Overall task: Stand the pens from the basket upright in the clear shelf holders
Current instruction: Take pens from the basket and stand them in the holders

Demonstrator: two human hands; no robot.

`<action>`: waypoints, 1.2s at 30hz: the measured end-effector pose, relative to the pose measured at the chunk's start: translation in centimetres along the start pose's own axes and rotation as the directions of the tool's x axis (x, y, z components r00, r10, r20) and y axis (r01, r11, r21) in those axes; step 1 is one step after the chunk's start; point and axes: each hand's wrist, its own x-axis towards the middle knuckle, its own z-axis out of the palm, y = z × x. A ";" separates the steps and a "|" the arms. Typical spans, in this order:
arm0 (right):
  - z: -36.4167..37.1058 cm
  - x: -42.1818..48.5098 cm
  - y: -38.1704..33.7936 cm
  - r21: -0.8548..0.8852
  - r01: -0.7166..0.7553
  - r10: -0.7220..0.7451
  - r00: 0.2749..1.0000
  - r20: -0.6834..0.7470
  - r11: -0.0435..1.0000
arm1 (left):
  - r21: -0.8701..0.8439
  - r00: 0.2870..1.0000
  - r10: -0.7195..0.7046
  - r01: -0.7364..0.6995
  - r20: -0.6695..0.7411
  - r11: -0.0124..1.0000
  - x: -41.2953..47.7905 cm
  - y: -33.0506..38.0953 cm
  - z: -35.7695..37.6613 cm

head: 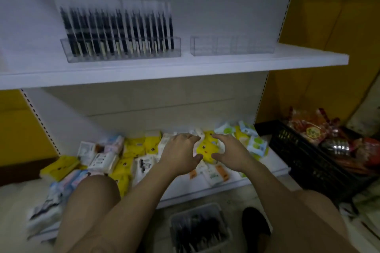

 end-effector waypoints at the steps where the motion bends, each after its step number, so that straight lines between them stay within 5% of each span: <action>1: 1.1 0.4 1.0 0.006 -0.028 0.028 0.999 0.031 1.000 | -0.003 0.999 -0.007 0.007 0.039 1.000 0.2 -0.3 1.5; 8: 9.6 2.6 7.5 0.015 -0.195 0.181 0.935 0.304 0.981 | -0.074 0.924 -0.106 0.143 0.367 0.987 1.1 -2.8 12.3; 18: 21.0 5.2 15.9 -0.152 -0.265 0.301 0.726 0.619 0.952 | -0.162 0.662 -0.258 0.504 0.704 0.849 -0.5 -5.3 27.4; 26: 28.8 4.7 20.7 -0.205 -0.290 0.351 0.657 0.668 0.935 | -0.178 0.483 -0.347 0.753 0.804 0.634 -3.5 -5.9 36.7; 31: 31.5 4.7 22.3 -0.245 -0.166 0.291 0.667 0.686 0.955 | -0.197 0.464 -0.397 0.810 0.792 0.553 -5.0 -5.6 40.0; 36: 33.1 4.4 22.7 -0.255 -0.175 0.309 0.599 0.739 0.951 | -0.220 0.486 -0.474 0.831 0.734 0.511 -6.6 -5.6 47.2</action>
